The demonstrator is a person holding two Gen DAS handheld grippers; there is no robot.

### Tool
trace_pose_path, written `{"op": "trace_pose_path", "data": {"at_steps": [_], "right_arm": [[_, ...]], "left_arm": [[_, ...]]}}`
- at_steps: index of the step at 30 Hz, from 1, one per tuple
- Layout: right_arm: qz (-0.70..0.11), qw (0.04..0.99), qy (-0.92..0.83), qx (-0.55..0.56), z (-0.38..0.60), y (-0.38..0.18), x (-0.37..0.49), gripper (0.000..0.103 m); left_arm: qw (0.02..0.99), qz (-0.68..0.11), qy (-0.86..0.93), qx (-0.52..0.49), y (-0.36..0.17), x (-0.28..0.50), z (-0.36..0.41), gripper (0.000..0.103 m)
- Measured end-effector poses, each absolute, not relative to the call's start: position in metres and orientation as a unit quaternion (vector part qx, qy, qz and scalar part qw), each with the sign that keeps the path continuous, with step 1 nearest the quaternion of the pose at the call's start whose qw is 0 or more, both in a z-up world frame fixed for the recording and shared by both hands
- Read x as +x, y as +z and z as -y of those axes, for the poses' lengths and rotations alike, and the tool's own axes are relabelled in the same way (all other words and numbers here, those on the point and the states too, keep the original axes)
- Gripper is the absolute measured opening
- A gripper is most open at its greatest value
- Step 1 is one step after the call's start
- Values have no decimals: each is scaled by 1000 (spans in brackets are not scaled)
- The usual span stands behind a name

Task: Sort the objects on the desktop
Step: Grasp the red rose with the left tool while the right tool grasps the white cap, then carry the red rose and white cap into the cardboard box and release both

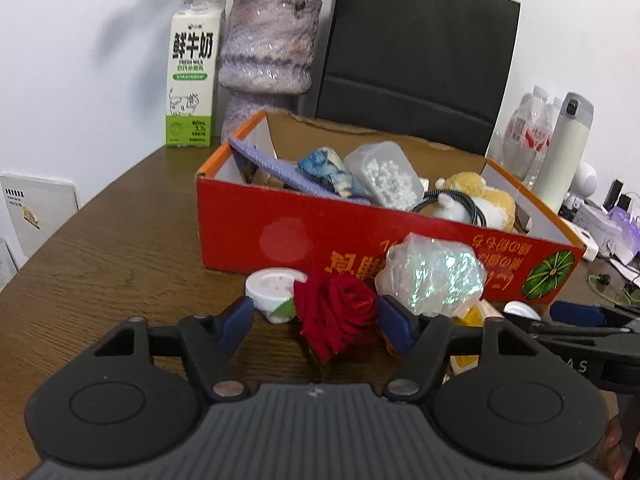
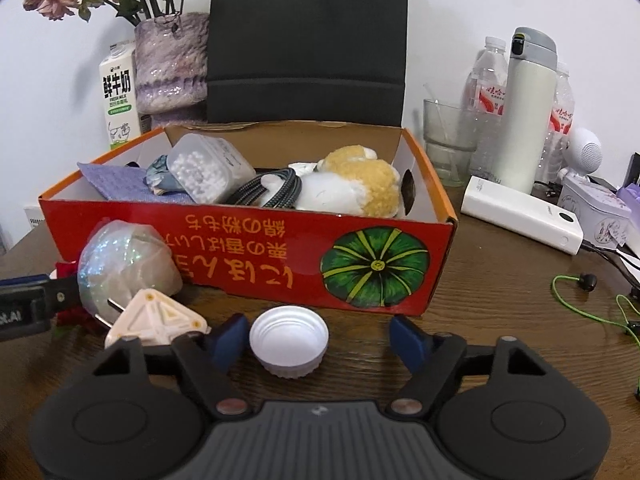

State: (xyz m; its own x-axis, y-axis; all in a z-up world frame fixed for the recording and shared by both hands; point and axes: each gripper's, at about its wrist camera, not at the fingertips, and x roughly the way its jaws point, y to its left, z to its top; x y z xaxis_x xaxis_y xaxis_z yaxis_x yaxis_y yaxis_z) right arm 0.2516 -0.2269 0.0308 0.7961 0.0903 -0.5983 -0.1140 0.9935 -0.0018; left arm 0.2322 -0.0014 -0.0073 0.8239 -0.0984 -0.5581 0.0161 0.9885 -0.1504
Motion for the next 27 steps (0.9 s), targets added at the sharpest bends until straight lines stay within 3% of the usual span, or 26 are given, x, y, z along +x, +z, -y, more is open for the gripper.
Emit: {"op": "trace_pose_path", "data": {"at_steps": [5,7,8,9,12,27], "right_arm": [[-321,945,68,-18,226,29,253,67],[-326,943,66,-10,229,29,254,63],[-325,944,64,-14,228,29,254,62],[-323,944,67,-17,227,29,253,57],[-319,944,85,-22,224,30,249,39],[-300,949,98,-24,221,34,240,39]], "left_arm": [[947,-308,-39,-76,-11,235,1,59],[947,-309,-47,-79,-11,235,2,50],[946,-310,-50,-79,-11,234,2,40],[946,-309,-53,-78,-11,233,2,38],[950,-299,-53,-76,-9,229,1,37],[956,-274,-64,-80,-4,220,0,37]]}}
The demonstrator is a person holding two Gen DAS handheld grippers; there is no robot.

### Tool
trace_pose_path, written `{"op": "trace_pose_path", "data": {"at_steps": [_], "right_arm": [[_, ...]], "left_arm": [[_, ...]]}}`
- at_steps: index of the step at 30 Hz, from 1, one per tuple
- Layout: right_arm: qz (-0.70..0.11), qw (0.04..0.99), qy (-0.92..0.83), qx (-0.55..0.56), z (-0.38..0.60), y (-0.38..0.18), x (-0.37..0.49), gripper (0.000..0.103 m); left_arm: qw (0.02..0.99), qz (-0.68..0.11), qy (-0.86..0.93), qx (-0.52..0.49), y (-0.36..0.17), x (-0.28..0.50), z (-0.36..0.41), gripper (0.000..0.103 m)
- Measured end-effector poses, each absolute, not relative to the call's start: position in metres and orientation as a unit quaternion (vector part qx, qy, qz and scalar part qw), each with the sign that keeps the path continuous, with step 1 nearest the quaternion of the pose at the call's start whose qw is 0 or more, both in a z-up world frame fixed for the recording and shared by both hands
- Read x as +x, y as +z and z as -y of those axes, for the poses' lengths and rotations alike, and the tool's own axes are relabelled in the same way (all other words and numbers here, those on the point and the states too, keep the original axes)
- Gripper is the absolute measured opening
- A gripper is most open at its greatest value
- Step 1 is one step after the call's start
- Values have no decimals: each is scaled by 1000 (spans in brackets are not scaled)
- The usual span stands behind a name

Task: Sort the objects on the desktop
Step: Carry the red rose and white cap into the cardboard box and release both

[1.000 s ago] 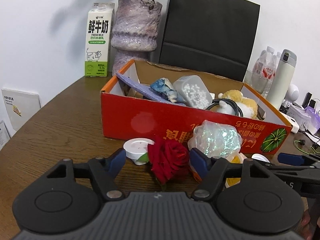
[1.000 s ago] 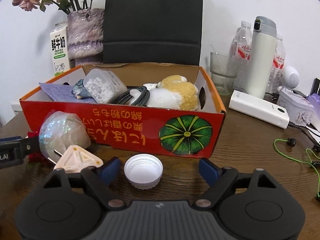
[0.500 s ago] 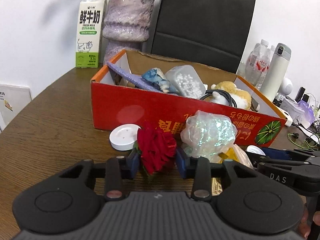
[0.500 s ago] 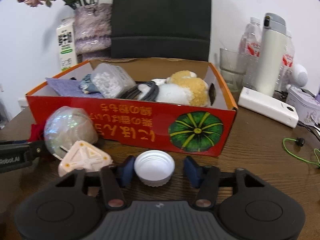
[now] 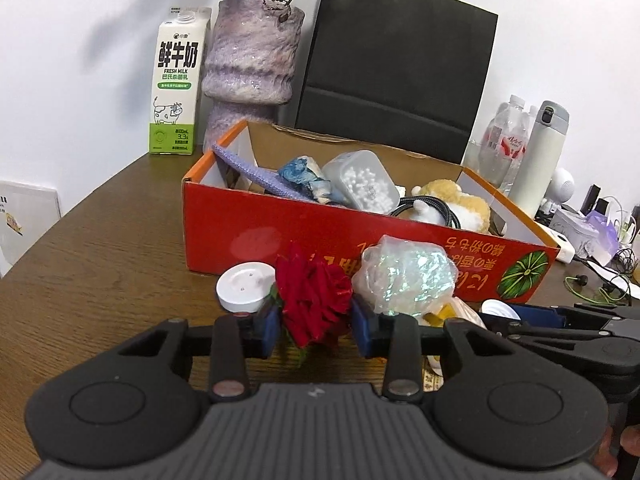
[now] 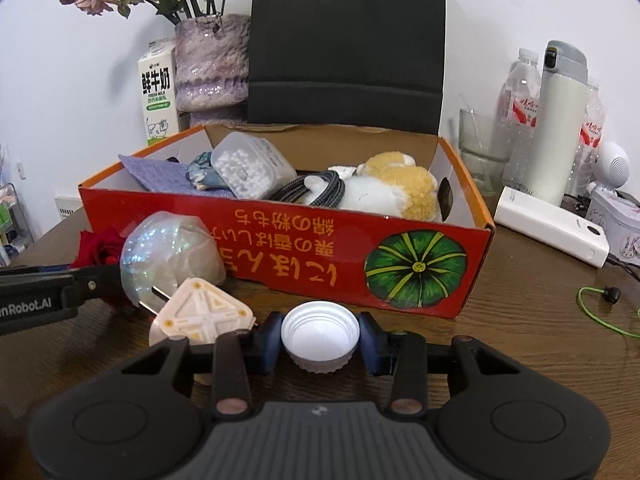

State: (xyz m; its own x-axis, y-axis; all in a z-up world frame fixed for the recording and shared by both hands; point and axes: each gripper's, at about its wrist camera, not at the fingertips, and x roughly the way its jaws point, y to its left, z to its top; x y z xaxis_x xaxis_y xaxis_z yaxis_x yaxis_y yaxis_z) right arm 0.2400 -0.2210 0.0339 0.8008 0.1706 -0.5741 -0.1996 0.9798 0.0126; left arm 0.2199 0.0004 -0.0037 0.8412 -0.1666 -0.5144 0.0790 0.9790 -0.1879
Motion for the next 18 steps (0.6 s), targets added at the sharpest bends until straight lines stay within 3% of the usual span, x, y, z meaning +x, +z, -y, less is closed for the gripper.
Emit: {"op": "trace_pose_path", "data": {"at_steps": [18], "right_arm": [[-211,970,117,3,226,77,221,39]], "left_arm": [[980,-169,-52,-88,44,200,5,38]]}}
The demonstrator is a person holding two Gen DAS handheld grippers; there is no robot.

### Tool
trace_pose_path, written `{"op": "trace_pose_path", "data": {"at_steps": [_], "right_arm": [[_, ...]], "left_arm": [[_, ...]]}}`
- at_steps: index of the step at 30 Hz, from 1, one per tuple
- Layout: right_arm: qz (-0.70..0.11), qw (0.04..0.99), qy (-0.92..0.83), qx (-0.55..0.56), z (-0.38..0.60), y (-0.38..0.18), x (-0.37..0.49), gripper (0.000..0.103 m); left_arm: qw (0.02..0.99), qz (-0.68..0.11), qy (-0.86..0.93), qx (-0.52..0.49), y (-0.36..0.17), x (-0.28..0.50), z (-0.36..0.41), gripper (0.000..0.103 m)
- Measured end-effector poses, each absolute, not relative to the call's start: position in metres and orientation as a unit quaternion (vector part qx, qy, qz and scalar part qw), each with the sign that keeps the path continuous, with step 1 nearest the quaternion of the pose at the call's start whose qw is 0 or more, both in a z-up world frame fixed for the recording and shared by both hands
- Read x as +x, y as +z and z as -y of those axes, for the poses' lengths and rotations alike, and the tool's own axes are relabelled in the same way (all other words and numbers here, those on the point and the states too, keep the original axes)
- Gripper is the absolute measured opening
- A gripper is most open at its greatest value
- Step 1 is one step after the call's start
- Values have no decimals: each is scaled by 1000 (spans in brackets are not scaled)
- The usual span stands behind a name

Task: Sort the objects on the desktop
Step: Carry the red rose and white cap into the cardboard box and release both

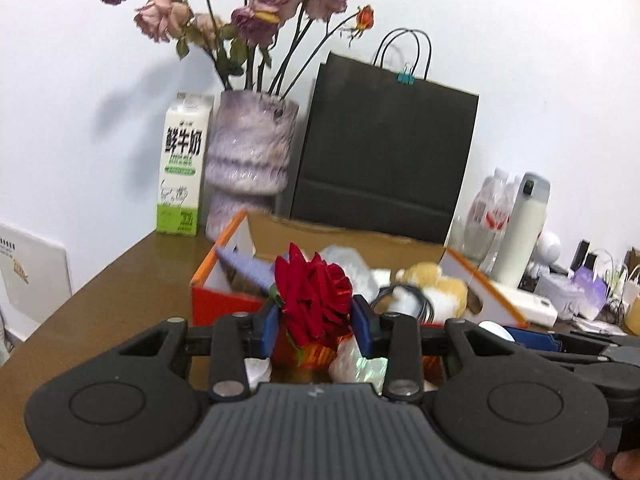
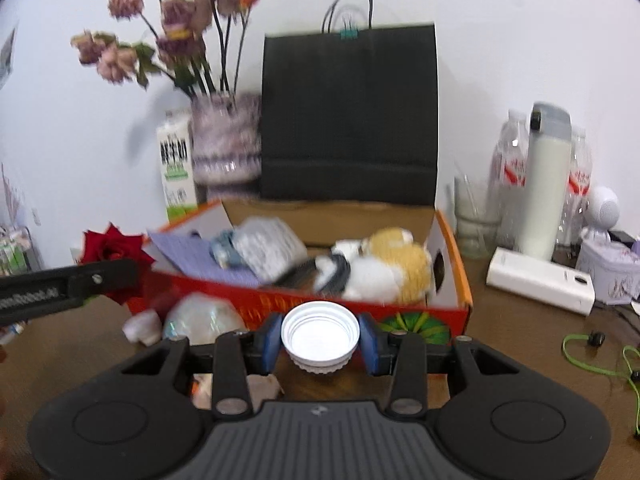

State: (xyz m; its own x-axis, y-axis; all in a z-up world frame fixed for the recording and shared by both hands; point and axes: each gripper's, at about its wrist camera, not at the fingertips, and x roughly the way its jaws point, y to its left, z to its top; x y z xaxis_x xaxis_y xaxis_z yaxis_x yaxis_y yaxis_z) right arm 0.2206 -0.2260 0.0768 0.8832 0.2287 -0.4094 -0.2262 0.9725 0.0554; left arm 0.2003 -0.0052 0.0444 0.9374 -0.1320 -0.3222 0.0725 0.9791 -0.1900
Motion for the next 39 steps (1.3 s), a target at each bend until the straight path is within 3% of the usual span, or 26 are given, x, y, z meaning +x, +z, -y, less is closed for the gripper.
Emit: {"op": "trace_pose_path", "data": {"at_steps": [21,39], "right_arm": [[-188,974,124,29,199,75,313,39],[-218,968,121,19,198,62,325,39]], "left_arm": [[977,-156,-20,-141,40,306,7,38],[973,-190,-31,-127,26,319,8,38]]}}
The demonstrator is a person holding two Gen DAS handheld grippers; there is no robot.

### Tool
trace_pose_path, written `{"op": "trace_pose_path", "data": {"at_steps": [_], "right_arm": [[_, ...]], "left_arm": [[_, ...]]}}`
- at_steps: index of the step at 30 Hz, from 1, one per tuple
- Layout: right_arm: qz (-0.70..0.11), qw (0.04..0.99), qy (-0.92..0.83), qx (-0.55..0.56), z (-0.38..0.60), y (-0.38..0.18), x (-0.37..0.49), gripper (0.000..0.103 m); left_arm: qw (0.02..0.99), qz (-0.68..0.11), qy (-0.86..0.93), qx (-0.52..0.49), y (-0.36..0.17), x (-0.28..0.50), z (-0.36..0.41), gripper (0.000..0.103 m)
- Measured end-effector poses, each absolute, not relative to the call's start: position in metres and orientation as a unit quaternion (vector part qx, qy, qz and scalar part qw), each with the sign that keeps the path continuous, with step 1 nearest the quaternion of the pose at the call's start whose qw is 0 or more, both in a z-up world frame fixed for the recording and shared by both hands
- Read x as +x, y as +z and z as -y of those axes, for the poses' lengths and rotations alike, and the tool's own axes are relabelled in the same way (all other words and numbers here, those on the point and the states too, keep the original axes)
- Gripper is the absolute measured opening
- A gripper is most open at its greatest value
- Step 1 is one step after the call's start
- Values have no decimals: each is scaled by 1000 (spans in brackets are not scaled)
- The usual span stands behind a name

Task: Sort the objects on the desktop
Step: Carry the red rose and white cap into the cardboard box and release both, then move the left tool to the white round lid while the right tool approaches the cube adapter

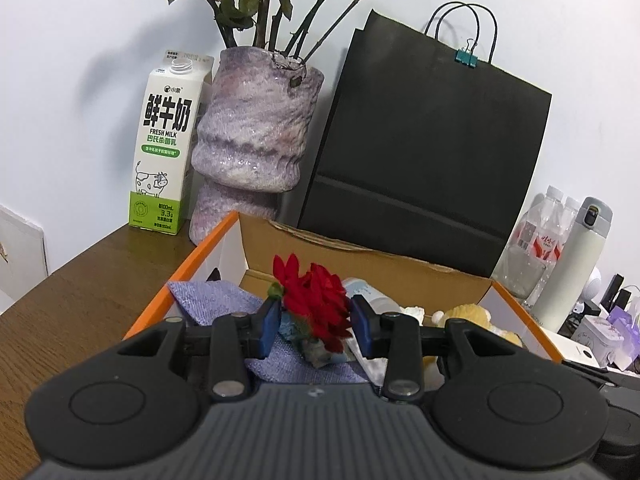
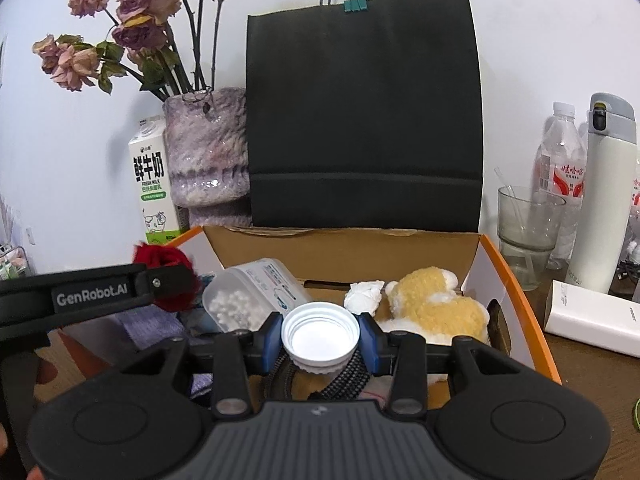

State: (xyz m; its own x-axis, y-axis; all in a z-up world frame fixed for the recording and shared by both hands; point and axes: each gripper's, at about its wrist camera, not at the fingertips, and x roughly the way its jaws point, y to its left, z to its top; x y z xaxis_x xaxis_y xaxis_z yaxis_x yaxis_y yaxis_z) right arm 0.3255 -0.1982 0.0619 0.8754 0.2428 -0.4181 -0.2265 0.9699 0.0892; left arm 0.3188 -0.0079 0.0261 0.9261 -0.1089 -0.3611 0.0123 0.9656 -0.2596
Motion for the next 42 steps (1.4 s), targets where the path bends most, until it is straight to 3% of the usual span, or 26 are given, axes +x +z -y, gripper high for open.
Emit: {"op": "trace_pose_path", "data": {"at_steps": [2,4,5,6,7,8,16,42], "right_arm": [[-220,968,118,20,199,62,326,39],[-219,969,112,23,200,62,326,43],[-219,969,109,23,201,62,326,48],[-215,970,106,24,201,63,325,61],[-210,972,103,24,202,64,324,76],[-205,974,99,22,202,65,322,81],[-192,978,81,7,199,69,318,103],[-177,983,45,31,223,65,268,103]], "left_arm": [[973,-190,-30,-125,26,318,9,42],[974,-188,-28,-122,26,317,9,55],[975,-186,-24,-122,26,317,10,73],[975,-183,-18,-122,27,315,10,90],[976,-176,-14,-124,27,313,9,96],[978,-167,-11,-127,28,311,8,103],[975,-174,-14,-135,26,313,7,103],[982,-146,2,-117,34,250,-4,103]]}}
